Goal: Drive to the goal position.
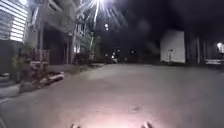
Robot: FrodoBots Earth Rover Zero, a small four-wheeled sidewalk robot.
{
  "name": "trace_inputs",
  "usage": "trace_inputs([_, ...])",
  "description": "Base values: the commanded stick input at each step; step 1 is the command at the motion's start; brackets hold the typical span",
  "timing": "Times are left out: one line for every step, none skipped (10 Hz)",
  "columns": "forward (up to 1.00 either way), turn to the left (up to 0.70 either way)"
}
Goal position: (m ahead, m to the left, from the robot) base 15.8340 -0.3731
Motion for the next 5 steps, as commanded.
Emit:
trace_inputs([1.0,0.0])
trace_inputs([1.0,0.0])
trace_inputs([1.0,0.0])
trace_inputs([1.0,0.0])
trace_inputs([1.0,0.0])
